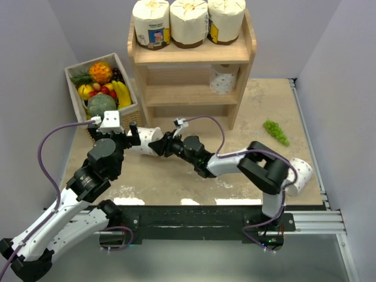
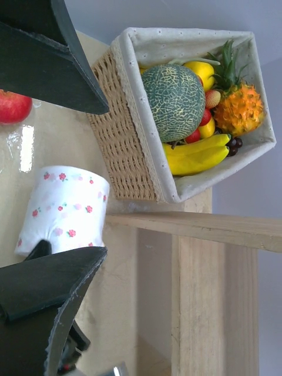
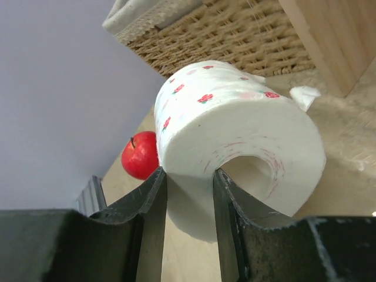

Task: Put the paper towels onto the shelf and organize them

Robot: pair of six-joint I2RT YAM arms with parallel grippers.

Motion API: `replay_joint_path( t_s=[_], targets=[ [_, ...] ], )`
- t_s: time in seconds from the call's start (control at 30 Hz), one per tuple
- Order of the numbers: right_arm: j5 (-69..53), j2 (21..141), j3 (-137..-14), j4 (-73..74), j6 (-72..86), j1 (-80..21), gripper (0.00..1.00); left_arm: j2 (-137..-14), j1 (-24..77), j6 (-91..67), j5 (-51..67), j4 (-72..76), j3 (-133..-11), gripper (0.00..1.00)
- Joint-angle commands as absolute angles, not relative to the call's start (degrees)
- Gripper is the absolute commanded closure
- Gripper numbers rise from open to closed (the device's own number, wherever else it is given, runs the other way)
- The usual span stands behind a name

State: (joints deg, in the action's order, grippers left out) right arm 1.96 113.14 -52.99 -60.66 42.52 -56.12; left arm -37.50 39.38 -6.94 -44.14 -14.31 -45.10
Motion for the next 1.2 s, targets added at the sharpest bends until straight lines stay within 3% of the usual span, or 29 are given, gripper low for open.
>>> replay_joint_path(
  t_s=[0.0, 0.23, 0.43, 0.63, 0.8, 0.9, 0.97, 1.17],
  targets=[
    [3.95, 98.89, -55.54, -34.86, 25.35, -55.99, 0.65, -35.34, 39.11, -8.44, -44.91, -12.04, -45.18, 0.0],
    [10.89, 88.69, -65.2, 9.16, 12.05, -56.07, 0.64, -35.51, 39.2, -8.52, -44.65, -11.95, -45.44, 0.0],
    [17.22, 88.33, -74.08, 26.6, 7.21, -56.16, 0.65, -35.07, 39.11, -8.79, -45.35, -11.95, -45.44, 0.0],
    [20.74, 92.28, -79.62, 32.34, 6.59, -56.51, 0.64, -35.51, 39.11, -8.79, -45.79, -11.87, -45.35, 0.0],
    [20.48, 93.34, -80.95, 32.61, 7.29, -56.69, 0.56, -35.86, 39.11, -8.7, -45.79, -11.95, -45.18, 0.0],
    [20.04, 92.9, -82.09, 32.34, 7.73, -56.78, 0.45, -36.12, 39.2, -8.79, -45.7, -11.95, -45.26, 0.0],
    [17.6, 92.2, -82.79, 33.05, 8.17, -56.69, 0.31, -36.12, 39.11, -8.7, -45.18, -12.04, -45.26, 0.0],
    [17.05, 86.41, -79.45, 30.41, 11.24, -56.69, 0.17, -37.26, 39.11, -7.82, -43.25, -11.87, -45.26, 0.0]
  ],
)
